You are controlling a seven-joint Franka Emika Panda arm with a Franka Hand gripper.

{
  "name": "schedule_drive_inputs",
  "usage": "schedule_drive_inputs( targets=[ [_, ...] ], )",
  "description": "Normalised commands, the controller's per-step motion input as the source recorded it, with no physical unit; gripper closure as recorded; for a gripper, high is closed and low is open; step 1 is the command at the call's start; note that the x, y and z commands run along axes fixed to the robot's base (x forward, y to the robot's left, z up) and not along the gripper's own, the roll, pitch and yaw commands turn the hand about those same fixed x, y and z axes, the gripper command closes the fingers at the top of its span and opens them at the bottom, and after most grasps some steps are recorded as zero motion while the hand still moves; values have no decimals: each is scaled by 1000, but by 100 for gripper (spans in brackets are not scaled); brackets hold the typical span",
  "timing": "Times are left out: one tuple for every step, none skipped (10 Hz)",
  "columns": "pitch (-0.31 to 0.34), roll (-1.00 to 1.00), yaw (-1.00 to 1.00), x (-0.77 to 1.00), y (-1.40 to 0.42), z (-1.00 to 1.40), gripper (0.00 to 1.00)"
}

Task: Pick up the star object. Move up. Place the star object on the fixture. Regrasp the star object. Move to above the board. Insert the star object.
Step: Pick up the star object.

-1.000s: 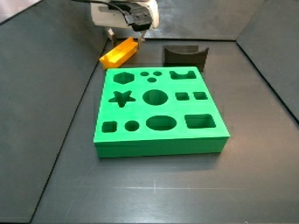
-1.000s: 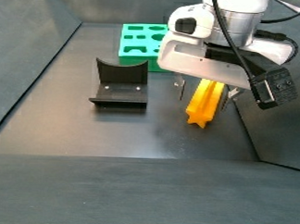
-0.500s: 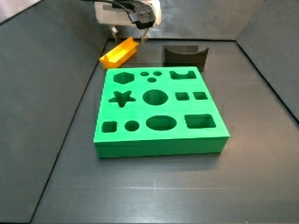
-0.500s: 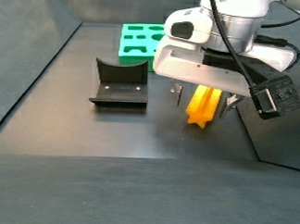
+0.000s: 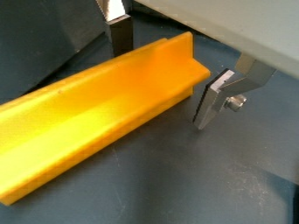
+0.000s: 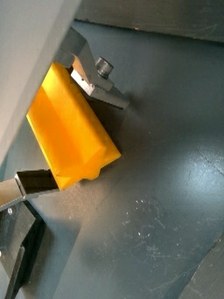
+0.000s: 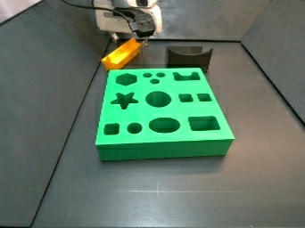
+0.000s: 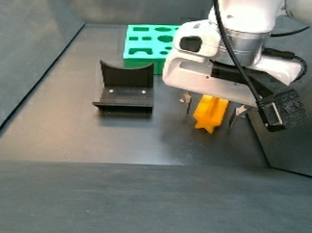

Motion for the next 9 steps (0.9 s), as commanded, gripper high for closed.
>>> schedule_drive_inputs(
  targets=[
    [21, -3, -57, 86, 34, 0, 0],
    [0, 0, 0, 0, 0, 0, 100],
    [-4, 0, 0, 0, 0, 0, 100],
    [0, 7, 0, 0, 0, 0, 100],
    [0, 0, 0, 0, 0, 0, 100],
    [0, 0, 0, 0, 0, 0, 100],
    [0, 0, 0, 0, 0, 0, 100],
    [0, 0, 0, 0, 0, 0, 100],
    [0, 0, 0, 0, 0, 0, 100]
  ],
)
